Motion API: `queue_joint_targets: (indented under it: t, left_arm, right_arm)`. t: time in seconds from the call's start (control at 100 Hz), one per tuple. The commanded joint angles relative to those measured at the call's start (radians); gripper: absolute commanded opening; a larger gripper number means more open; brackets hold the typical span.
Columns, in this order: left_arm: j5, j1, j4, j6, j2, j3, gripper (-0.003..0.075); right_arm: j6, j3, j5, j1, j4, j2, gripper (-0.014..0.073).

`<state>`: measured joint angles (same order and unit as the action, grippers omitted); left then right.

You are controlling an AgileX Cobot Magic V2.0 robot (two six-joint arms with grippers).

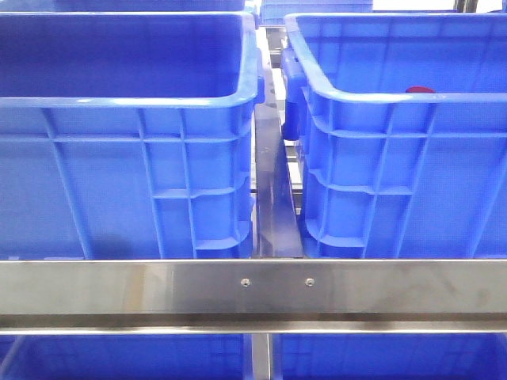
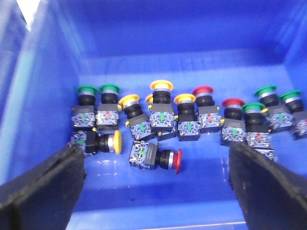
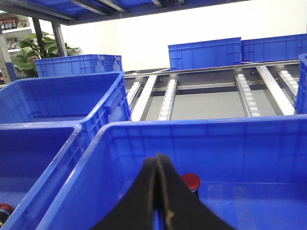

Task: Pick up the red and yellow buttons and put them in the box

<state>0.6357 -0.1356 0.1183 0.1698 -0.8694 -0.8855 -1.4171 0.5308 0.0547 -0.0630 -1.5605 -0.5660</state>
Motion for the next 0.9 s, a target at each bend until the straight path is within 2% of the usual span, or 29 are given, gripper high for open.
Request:
queue_joint_targets:
  t: [0.0,0.49,0.89]
  left_arm:
    - [-0.075,0.001,-0.005,-0.002,-0.091,-0.073,0.0578]
    - [-0.046,0.001,-0.005,-0.054,-0.609,-0.358,0.0576]
    - [-0.058,0.001,0.042,-0.056,-0.794,-0.407,0.0574]
  right_arm:
    - [-0.01,0.025,0.013,0.002,-0.013,0.002,-0.0068]
    - [-0.01,0.025,0.013,0.002,-0.013,0.002,-0.0068]
    - [-0.01,0.025,0.012,0.002,-0.013,0.002,-0.0068]
